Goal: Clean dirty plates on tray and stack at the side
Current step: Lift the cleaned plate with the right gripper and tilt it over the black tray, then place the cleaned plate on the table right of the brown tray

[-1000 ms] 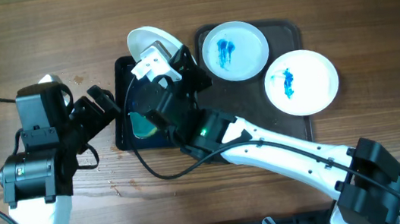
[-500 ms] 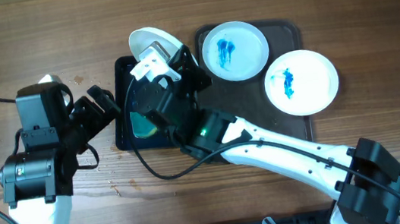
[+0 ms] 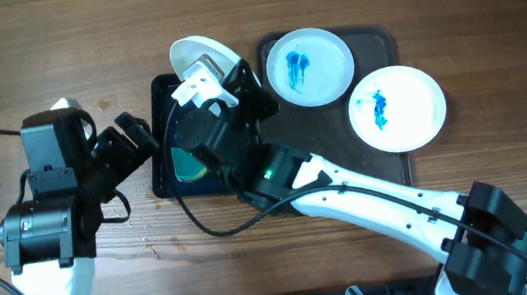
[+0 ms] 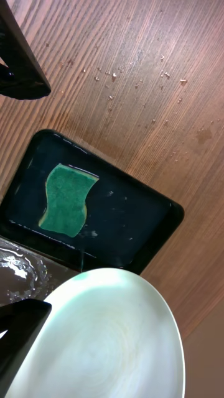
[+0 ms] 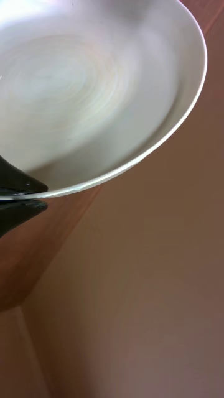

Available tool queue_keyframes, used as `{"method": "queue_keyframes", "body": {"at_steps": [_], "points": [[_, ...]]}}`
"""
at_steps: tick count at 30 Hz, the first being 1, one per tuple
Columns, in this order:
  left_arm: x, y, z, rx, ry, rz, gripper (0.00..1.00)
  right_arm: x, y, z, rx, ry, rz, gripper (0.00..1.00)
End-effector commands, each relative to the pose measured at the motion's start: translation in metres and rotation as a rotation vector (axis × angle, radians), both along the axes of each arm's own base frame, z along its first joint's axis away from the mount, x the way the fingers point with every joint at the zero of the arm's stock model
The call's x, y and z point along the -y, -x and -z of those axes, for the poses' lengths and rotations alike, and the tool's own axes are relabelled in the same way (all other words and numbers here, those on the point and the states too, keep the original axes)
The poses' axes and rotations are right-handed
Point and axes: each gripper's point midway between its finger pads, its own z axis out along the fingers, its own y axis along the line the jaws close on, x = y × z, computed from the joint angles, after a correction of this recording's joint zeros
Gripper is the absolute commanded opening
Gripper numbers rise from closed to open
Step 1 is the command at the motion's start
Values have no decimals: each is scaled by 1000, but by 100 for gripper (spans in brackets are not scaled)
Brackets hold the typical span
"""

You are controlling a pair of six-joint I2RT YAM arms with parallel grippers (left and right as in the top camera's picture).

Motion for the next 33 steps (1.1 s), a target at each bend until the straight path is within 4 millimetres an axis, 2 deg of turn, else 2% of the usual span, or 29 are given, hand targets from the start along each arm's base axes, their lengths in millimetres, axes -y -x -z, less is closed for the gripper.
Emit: {"method": "queue_keyframes", "body": {"at_steps": [1, 4, 6, 10, 11, 14, 15, 17, 18, 20, 22, 23, 27, 28, 30, 31, 33], "points": [[-1, -2, -6, 15, 1, 5, 100, 1, 0, -12, 26, -22, 22, 4], [-1, -2, -6, 15, 1, 5, 100, 2, 0, -10, 27, -60, 31, 4], [-1, -2, -6, 15, 1, 5, 100, 3, 3, -2, 11, -138, 48, 4], [-1, -2, -6, 15, 1, 5, 100, -18, 16, 47, -214, -335, -46, 5], [-1, -2, -6, 15, 1, 5, 100, -19, 17, 54, -254, -384, -47, 4], [-1, -2, -6, 15, 1, 5, 100, -11, 14, 50, -343, -544, -50, 4], [-1, -2, -6, 15, 1, 5, 100, -7, 14, 44, -379, -600, -65, 4], [-1, -2, -6, 15, 1, 5, 100, 14, 13, 25, -446, -750, -63, 4], [-1, -2, -6, 15, 1, 5, 100, 30, 11, 16, -475, -831, -44, 4], [-1, -2, -6, 15, 1, 5, 100, 91, 3, -3, -540, -1030, 44, 4], [-1, -2, -6, 15, 1, 5, 100, 146, -3, -9, -560, -1124, 121, 4], [-1, -2, -6, 15, 1, 5, 100, 184, -6, -8, -553, -1168, 203, 4], [-1, -2, -6, 15, 1, 5, 100, 315, 1, 18, -491, -1228, 548, 4], [-1, -2, -6, 15, 1, 5, 100, 350, 8, 26, -470, -1228, 639, 4], [-1, -2, -6, 15, 1, 5, 100, 406, 21, 43, -425, -1215, 797, 4], [-1, -2, -6, 15, 1, 5, 100, 440, 34, 57, -399, -1213, 923, 4], [-1, -2, -6, 15, 1, 5, 100, 485, 54, 84, -394, -1223, 1096, 4]]}}
